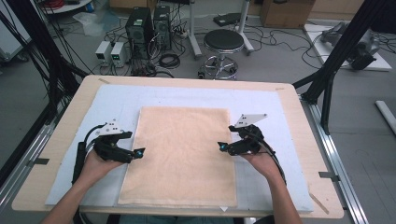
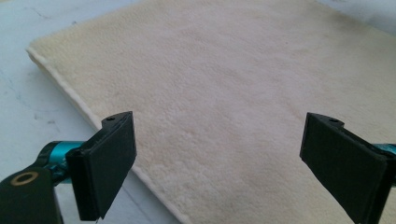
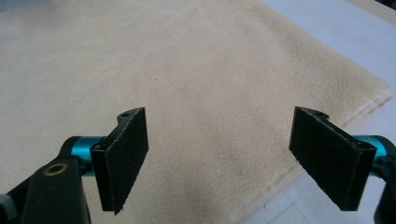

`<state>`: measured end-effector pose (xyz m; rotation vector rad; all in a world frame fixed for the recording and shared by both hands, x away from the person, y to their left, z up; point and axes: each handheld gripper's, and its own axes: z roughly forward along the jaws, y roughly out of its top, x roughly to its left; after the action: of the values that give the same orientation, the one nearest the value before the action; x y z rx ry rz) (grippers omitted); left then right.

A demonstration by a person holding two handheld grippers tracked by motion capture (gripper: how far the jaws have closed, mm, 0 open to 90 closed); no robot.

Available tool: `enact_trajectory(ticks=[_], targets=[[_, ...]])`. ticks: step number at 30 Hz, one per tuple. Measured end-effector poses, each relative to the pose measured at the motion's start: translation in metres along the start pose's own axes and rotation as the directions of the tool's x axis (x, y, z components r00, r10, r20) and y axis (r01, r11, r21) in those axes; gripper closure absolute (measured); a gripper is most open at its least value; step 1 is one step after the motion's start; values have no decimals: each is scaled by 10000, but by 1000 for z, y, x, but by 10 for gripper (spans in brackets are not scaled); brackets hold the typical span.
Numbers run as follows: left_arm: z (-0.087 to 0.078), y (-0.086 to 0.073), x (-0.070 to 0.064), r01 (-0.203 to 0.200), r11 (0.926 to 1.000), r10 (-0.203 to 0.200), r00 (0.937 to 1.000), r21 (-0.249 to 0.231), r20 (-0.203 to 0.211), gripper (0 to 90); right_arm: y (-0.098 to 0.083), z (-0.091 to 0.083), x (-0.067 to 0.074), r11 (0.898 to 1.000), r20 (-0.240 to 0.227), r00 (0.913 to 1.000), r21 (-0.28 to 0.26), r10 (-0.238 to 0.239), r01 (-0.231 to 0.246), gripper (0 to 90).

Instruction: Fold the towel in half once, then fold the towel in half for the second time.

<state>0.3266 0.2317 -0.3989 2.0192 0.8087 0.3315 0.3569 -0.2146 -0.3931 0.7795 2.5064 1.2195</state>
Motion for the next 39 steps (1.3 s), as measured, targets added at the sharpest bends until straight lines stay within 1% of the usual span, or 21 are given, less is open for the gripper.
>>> enact_trajectory(ticks=[3,5,7,8,10,13,15,17,18,19,20,22,24,25,28,32,33,34,36,38,39], targets=[[3,8,5,17,10000,-18,10000,-90,-20,122,6,1,-4,10000,-50,10000,9,-74,74,193],[5,13,9,28,10000,-28,10000,4,-83,126,11,3,-8,9998,-37,9999,145,-111,112,193],[7,19,15,47,10000,-47,10000,-13,-61,132,16,4,-14,9999,-13,9999,50,-113,113,193],[8,23,19,185,9998,-186,9998,18,76,140,19,5,-17,9999,-34,9999,111,-103,103,193],[11,30,27,228,9996,-229,9997,157,59,146,24,8,-23,9998,11,9999,159,-124,124,193],[14,38,41,569,9984,-569,9984,-56,50,173,34,11,-33,9996,123,9998,246,-128,125,193],[18,42,50,618,9981,-618,9979,-7,-205,175,41,13,-41,9996,198,9997,248,-116,111,195],[22,47,57,660,9978,-661,9972,-49,-343,180,48,13,-49,9997,347,9993,231,-107,99,195],[25,50,60,590,9983,-588,9974,30,-428,180,51,13,-53,9997,414,9991,250,-80,70,198],[27,53,62,643,9979,-646,9969,-94,-442,180,53,13,-57,9999,522,9986,77,-89,85,198],[30,55,65,650,9978,-656,9969,-160,-425,181,56,14,-61,9999,524,9986,138,42,-49,197],[36,59,69,582,9982,-587,9963,-111,-630,181,58,18,-70,9998,667,9978,165,47,-58,197],[42,59,74,731,9969,-752,9937,-288,-836,192,54,23,-78,9996,797,9964,-79,280,-275,195],[45,57,77,767,9964,-795,9929,-351,-884,212,51,27,-81,9990,756,9961,-15,454,-454,193],[56,50,86,1021,9943,-1048,9894,-312,-1002,222,44,41,-88,9972,819,9947,367,624,-655,192],[68,43,92,1022,9947,-1023,9863,-76,-1296,237,37,53,-94,9948,982,9910,358,910,-950,191],[70,41,94,1032,9946,-1030,9843,-58,-1431,250,35,55,-96,9941,961,9904,336,991,-1028,191],[72,39,97,1135,9935,-1133,9819,-71,-1517,264,34,58,-97,9934,1068,9889,387,1033,-1079,191],[77,34,102,1439,9896,-1407,9754,62,-1696,268,30,62,-100,9927,1200,9875,520,1021,-1089,191],[80,30,106,1715,9850,-1645,9685,215,-1871,274,26,65,-103,9901,1272,9847,590,1189,-1272,191],[82,28,108,1754,9842,-1676,9674,249,-1901,286,25,65,-105,9878,1220,9831,584,1364,-1443,193]])
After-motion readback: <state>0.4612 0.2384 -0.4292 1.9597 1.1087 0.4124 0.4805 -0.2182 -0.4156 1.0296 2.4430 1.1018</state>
